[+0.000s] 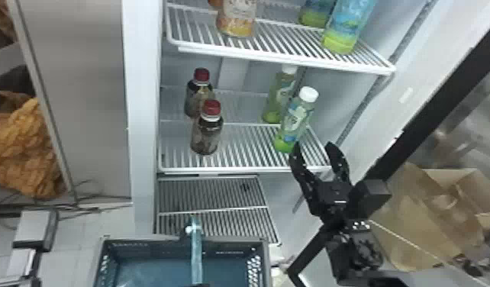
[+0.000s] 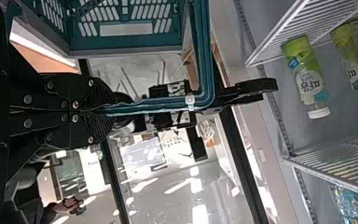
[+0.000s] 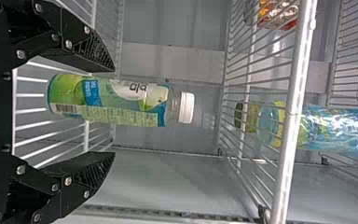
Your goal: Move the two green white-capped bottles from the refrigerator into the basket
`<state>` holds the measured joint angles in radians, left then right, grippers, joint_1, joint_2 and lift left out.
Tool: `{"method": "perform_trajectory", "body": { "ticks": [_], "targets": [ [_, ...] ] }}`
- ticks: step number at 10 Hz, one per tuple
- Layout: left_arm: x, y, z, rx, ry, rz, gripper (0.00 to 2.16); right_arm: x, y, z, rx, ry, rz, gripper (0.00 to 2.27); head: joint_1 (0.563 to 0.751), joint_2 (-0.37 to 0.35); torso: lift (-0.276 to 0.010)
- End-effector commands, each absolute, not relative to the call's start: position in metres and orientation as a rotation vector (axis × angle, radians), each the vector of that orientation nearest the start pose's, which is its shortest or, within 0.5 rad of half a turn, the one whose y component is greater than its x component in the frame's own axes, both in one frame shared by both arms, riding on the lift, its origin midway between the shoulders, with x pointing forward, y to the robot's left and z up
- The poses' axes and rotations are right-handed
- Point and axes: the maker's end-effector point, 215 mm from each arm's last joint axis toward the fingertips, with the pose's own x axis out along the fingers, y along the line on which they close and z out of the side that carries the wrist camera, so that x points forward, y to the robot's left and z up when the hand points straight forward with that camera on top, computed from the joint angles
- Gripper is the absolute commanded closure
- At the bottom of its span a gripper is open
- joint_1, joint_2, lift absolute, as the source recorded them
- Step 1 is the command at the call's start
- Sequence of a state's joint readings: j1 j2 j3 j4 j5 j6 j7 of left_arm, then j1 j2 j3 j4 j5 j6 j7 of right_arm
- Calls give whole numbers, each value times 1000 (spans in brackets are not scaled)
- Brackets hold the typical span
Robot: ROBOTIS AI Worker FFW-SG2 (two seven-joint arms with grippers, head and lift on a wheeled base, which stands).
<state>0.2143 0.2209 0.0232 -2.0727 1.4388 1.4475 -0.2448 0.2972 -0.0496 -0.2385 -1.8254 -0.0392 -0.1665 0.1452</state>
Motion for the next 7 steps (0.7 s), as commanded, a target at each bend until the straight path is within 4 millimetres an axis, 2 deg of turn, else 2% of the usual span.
{"method": "perform_trajectory", "body": {
  "ticks": [1, 5, 7],
  "targets": [
    [257, -16, -305, -939, 975, -1249, 1159, 506, -337, -306, -93, -130, -61, 447, 695, -350, -263],
    [257, -16, -304, -941, 972, -1250, 1159, 534, -340, -306, -71, -135, -70, 423, 695, -350, -263],
    [259, -16, -303, -940, 967, -1248, 1159, 544, -332, -308, -66, -133, -57, 384, 695, -350, -263]
  ]
}}
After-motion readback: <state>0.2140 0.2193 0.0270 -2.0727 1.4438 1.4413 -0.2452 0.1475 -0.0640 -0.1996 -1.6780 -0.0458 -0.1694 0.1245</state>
